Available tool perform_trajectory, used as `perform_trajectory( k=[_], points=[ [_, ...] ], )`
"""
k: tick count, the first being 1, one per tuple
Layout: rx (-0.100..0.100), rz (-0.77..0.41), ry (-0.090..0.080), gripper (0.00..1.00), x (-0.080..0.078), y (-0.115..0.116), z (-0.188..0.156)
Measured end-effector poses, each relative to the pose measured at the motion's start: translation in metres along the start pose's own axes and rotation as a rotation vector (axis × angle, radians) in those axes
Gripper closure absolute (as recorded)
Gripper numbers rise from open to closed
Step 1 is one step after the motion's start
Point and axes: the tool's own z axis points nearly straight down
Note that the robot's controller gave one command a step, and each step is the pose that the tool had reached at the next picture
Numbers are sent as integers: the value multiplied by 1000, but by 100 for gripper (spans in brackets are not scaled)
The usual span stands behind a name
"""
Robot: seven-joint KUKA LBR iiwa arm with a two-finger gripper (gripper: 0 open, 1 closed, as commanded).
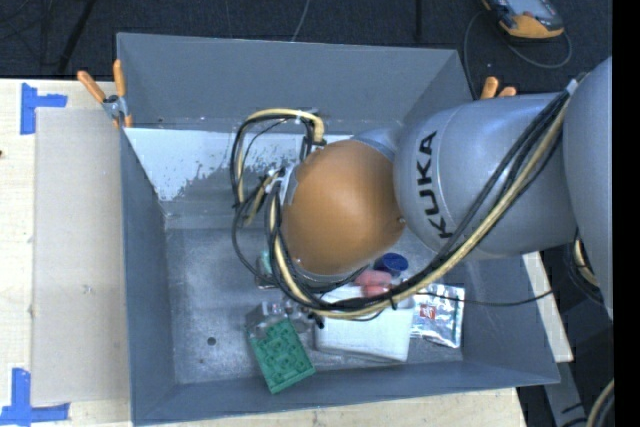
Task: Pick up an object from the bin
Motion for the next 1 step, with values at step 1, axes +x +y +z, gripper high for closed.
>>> perform_trajectory(
  k=[1],
  points=[
    [9, 2, -2, 100, 8, -18, -109]
  ],
)
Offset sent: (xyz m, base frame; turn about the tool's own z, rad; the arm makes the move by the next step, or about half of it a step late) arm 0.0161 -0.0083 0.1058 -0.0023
